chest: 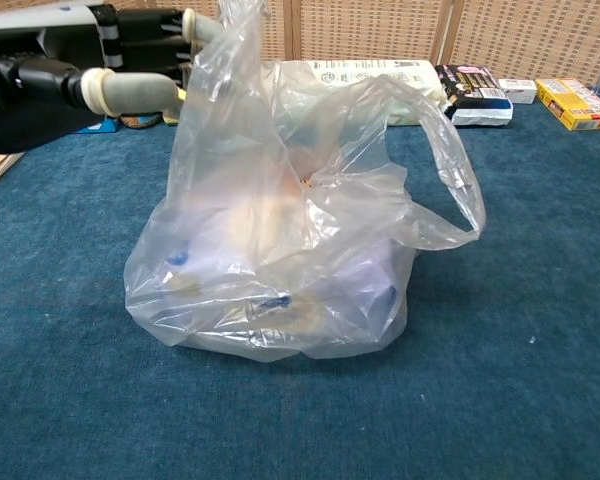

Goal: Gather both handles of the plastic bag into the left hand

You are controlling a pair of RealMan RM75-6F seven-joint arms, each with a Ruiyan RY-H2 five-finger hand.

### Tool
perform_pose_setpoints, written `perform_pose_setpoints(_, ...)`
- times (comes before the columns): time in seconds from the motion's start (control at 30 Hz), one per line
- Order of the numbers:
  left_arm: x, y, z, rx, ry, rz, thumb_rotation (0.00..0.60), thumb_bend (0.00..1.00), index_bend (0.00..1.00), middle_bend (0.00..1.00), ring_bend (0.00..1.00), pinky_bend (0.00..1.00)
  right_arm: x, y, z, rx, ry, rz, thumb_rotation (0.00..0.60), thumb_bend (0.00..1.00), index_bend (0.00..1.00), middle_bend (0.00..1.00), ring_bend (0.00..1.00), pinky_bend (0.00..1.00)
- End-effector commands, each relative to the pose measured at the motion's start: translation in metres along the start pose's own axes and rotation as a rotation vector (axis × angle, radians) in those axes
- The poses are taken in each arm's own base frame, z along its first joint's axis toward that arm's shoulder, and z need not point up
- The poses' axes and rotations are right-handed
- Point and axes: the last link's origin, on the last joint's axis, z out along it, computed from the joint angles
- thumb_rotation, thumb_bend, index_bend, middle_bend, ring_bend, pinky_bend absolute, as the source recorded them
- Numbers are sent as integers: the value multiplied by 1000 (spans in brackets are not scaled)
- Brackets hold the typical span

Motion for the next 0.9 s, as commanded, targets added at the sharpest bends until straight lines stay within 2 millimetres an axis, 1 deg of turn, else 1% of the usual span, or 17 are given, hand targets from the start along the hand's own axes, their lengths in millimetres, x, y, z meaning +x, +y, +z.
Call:
perform_pose_setpoints(0.03,0,-2,3,9,3,2,384,151,211,198,163,241,0,0,0,0,0,0,600,281,362,291,173,76)
perform_pose_setpoints(0.2,2,2,11,-9,21,25,371,153,212,197,163,241,1,1,0,0,1,0,600,280,362,291,173,76)
perform_pose_setpoints(0.4,1,9,20,-27,30,4,363,151,211,198,163,241,1,0,-1,1,2,2,600,281,362,291,173,76)
perform_pose_setpoints(0.5,1,11,23,-35,31,-13,348,151,211,198,163,241,1,1,-1,0,4,2,600,281,362,291,173,76)
perform_pose_setpoints(0.57,0,12,25,-34,25,-22,328,151,209,198,163,241,1,1,-1,0,4,3,600,281,362,291,173,76)
perform_pose_setpoints(0.7,-4,14,31,-36,6,-69,303,149,208,198,163,241,1,1,-1,1,4,6,600,282,363,291,173,76)
perform_pose_setpoints(0.83,-5,14,35,-33,2,-122,306,149,207,198,163,241,1,2,-2,-1,4,5,600,282,363,291,173,76)
perform_pose_setpoints(0.9,-6,15,37,-31,1,-193,307,150,207,198,163,241,1,3,-2,-3,6,6,600,282,363,291,173,76)
